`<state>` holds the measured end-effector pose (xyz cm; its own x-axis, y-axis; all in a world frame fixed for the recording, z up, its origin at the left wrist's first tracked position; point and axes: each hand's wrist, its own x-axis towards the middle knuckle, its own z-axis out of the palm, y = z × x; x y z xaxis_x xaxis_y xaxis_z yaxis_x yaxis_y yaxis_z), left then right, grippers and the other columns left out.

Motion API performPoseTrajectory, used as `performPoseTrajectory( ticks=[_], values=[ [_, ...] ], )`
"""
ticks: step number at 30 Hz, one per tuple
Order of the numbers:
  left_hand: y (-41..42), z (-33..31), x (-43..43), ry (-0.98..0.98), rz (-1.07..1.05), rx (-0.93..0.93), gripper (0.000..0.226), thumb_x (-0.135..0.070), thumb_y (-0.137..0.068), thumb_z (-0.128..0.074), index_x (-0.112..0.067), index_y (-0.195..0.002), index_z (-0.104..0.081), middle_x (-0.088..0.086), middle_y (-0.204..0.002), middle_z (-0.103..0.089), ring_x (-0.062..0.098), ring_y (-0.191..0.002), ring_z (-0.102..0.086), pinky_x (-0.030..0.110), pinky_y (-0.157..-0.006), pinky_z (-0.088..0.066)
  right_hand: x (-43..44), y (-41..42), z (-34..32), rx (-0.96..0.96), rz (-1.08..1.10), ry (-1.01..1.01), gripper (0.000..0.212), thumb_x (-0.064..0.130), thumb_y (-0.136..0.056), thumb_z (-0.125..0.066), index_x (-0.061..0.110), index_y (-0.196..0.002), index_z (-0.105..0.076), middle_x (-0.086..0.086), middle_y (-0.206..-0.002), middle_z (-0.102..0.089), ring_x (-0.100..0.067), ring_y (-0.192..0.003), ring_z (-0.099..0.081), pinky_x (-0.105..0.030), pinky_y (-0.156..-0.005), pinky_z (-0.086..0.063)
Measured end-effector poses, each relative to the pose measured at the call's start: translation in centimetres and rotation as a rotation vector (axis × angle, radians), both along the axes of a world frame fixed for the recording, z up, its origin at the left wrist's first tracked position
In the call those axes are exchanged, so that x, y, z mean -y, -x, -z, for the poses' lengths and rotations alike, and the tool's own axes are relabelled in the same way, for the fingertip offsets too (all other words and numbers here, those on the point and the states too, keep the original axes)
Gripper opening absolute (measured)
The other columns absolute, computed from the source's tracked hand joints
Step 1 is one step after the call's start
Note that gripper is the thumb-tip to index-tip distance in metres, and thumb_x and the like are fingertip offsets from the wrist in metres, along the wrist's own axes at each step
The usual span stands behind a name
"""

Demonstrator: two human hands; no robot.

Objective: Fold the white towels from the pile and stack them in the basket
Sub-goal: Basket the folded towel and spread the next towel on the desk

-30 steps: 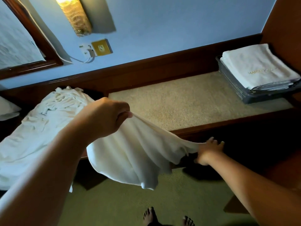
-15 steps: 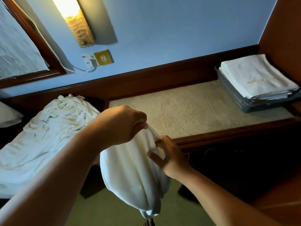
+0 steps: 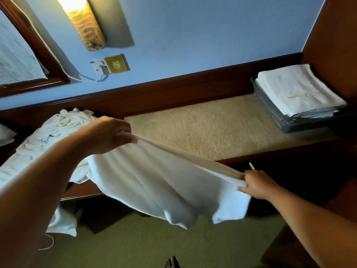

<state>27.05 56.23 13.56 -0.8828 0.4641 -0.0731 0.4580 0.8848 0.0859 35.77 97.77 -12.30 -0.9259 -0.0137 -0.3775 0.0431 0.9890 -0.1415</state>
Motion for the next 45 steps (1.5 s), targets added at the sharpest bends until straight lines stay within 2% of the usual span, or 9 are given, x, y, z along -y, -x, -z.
performPoseTrajectory(
  ticks=[6, 13, 17, 22, 30, 34, 38, 42, 45],
  values=[
    [3.4, 3.2, 6.7, 0.027, -0.169, 0.054, 0.039, -0.077, -0.069, -0.055, -0.039, -0.063, -0.056, -0.011, -0.065, -0.058, 0.012, -0.064, -0.055, 0.029, -0.057, -0.041, -5.8, 5.8, -3.5, -0.270, -0.003, -0.108, 0.058, 0.070, -0.084, -0.053, 0.016, -0.085, -0.076, -0.007, -0.091, -0.071, -0.030, -0.094, -0.070, -0.037, -0.084, -0.053],
    [12.3, 8.0, 10.9, 0.029, -0.359, -0.119, 0.034, -0.056, -0.085, -0.067, -0.025, -0.095, -0.075, 0.013, -0.092, -0.074, 0.039, -0.087, -0.068, 0.040, -0.073, -0.053, -5.2, 19.8, -10.6, -0.394, -0.095, -0.198, 0.033, 0.057, -0.086, -0.067, 0.026, -0.092, -0.075, -0.003, -0.096, -0.073, -0.031, -0.092, -0.068, -0.036, -0.081, -0.047],
    [20.6, 11.4, 10.5, 0.030, -0.468, -0.078, 0.024, -0.041, -0.097, -0.062, -0.021, -0.106, -0.070, 0.013, -0.104, -0.072, 0.035, -0.092, -0.065, 0.039, -0.075, -0.052, -4.5, 28.9, -12.7, -0.472, -0.095, -0.204, 0.033, 0.056, -0.087, -0.066, 0.023, -0.085, -0.073, -0.003, -0.089, -0.069, -0.033, -0.089, -0.066, -0.038, -0.081, -0.048],
    [30.6, 15.8, 9.9, 0.003, -0.543, 0.016, 0.018, -0.036, -0.101, -0.055, -0.021, -0.098, -0.064, 0.010, -0.103, -0.068, 0.029, -0.086, -0.061, 0.034, -0.069, -0.044, -5.2, 39.1, -11.5, -0.302, -0.070, -0.354, 0.049, 0.074, -0.086, -0.040, 0.039, -0.104, -0.068, 0.008, -0.103, -0.068, -0.028, -0.103, -0.063, -0.048, -0.101, -0.038],
    [45.1, 18.3, 9.7, 0.105, -0.500, 0.025, 0.029, -0.036, -0.098, -0.040, -0.024, -0.109, -0.064, 0.002, -0.105, -0.061, 0.030, -0.100, -0.063, 0.041, -0.078, -0.054, -5.2, 49.0, -10.8, -0.280, -0.028, -0.495, 0.036, 0.058, -0.097, -0.043, 0.039, -0.116, -0.067, 0.007, -0.114, -0.069, -0.022, -0.114, -0.053, -0.042, -0.096, -0.029],
    [48.5, 19.9, 7.9, 0.236, -0.564, 0.032, 0.027, -0.023, -0.096, -0.048, -0.027, -0.118, -0.064, 0.000, -0.114, -0.067, 0.024, -0.106, -0.065, 0.035, -0.070, -0.045, -5.5, 52.4, -9.0, -0.211, -0.017, -0.448, 0.035, 0.055, -0.098, -0.044, 0.039, -0.117, -0.068, 0.006, -0.112, -0.068, -0.022, -0.112, -0.053, -0.043, -0.098, -0.028],
    [50.1, 21.9, 5.7, 0.381, -0.611, 0.018, 0.027, -0.016, -0.092, -0.051, -0.023, -0.108, -0.072, 0.003, -0.107, -0.070, 0.028, -0.103, -0.066, 0.036, -0.084, -0.050, -5.7, 55.2, -5.3, -0.128, 0.063, -0.339, 0.030, 0.048, -0.097, -0.047, 0.033, -0.111, -0.070, 0.004, -0.108, -0.068, -0.023, -0.107, -0.058, -0.042, -0.095, -0.030],
    [52.0, 23.6, 4.2, 0.206, -0.864, 0.228, 0.029, -0.001, -0.090, -0.050, -0.005, -0.111, -0.071, 0.018, -0.113, -0.068, 0.039, -0.108, -0.065, 0.044, -0.085, -0.053, -5.5, 58.0, -1.4, -0.033, 0.165, -0.234, 0.025, 0.035, -0.099, -0.047, 0.029, -0.114, -0.067, 0.000, -0.114, -0.067, -0.025, -0.111, -0.060, -0.042, -0.100, -0.034],
    [54.6, 24.9, 3.8, 0.173, -0.897, 0.332, 0.015, 0.004, -0.079, -0.063, -0.002, -0.091, -0.070, 0.013, -0.078, -0.063, 0.036, -0.088, -0.066, 0.038, -0.073, -0.055, -6.7, 60.0, 2.5, 0.038, 0.326, -0.053, 0.028, 0.030, -0.097, -0.056, 0.024, -0.123, -0.065, -0.005, -0.121, -0.066, -0.027, -0.113, -0.061, -0.033, -0.087, -0.043]
  ],
)
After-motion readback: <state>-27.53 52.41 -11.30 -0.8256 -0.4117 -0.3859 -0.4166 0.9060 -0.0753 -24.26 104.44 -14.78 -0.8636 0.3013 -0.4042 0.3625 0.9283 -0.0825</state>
